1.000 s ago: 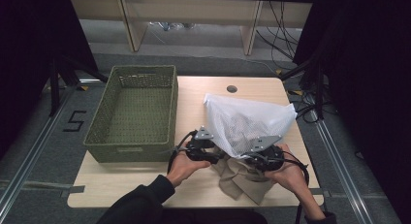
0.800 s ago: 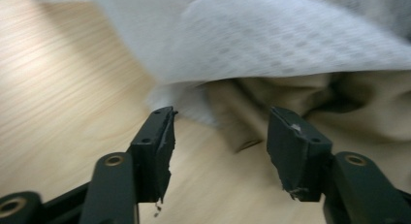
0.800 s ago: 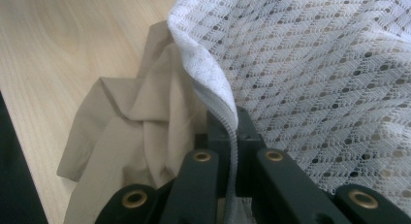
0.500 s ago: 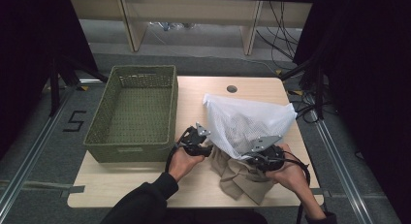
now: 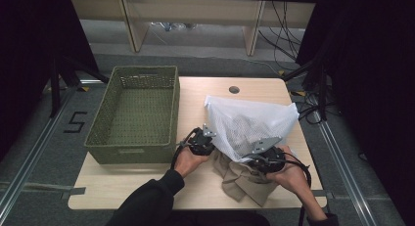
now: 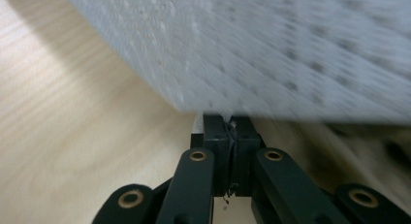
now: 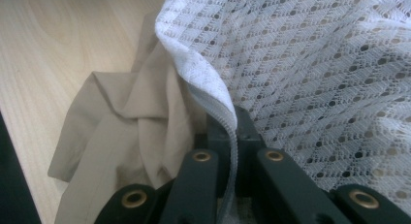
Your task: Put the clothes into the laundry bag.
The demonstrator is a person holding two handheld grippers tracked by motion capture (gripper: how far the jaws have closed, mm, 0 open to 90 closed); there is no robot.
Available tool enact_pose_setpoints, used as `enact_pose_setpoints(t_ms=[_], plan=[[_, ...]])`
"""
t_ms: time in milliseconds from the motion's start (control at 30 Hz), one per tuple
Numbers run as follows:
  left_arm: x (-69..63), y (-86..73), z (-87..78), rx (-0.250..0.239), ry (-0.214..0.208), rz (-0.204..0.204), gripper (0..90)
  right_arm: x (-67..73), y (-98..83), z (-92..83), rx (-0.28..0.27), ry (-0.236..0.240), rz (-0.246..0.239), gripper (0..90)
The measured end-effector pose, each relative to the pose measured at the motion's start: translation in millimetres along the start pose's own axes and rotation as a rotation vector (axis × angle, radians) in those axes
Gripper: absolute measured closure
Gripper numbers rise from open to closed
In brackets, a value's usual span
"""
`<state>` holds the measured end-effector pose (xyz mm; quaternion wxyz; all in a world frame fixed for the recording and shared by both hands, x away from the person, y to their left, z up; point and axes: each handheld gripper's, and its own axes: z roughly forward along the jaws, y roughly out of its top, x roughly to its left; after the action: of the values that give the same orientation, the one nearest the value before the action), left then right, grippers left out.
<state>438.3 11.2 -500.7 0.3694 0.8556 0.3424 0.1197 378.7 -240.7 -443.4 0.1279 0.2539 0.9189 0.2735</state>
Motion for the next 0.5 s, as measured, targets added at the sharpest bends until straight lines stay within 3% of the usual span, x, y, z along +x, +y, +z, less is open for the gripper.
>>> enact_pose_setpoints(t_ms=[67, 133, 167, 233, 333, 367, 433, 500], plan=[[-3.3, -6.8, -8.6, 0.007, -0.007, 0.009, 88.3, -0.2, 1.5, 3.9, 0.008, -0.005, 0.002, 89.7], [-5.2, -11.9, -15.5, 0.008, -0.023, 0.012, 88.4, -0.3, 4.3, 9.6, 0.007, -0.015, -0.028, 89.7], [-6.6, -14.5, -18.0, 0.003, -0.046, 0.011, 88.4, 0.6, 6.1, 12.6, 0.016, -0.011, -0.02, 89.7], [-11.5, -20.7, -25.6, 0.013, -0.054, 0.025, 88.5, 2.2, 9.8, 17.2, 0.039, -0.02, -0.01, 89.7], [-17.8, -30.5, -34.2, 0.041, -0.078, 0.059, 88.5, -1.4, 14.3, 27.8, 0.023, -0.042, -0.052, 89.8], [-19.8, -34.0, -37.1, 0.049, -0.084, 0.064, 88.5, -1.2, 16.6, 29.6, 0.031, -0.042, -0.028, 89.8], [-20.8, -37.6, -39.6, 0.059, -0.099, 0.074, 88.5, -3.3, 20.4, 34.2, 0.029, -0.051, -0.048, 89.9], [-21.2, -41.2, -41.4, 0.07, -0.103, 0.077, 88.6, -4.3, 24.9, 38.6, 0.026, -0.066, -0.032, 89.9]])
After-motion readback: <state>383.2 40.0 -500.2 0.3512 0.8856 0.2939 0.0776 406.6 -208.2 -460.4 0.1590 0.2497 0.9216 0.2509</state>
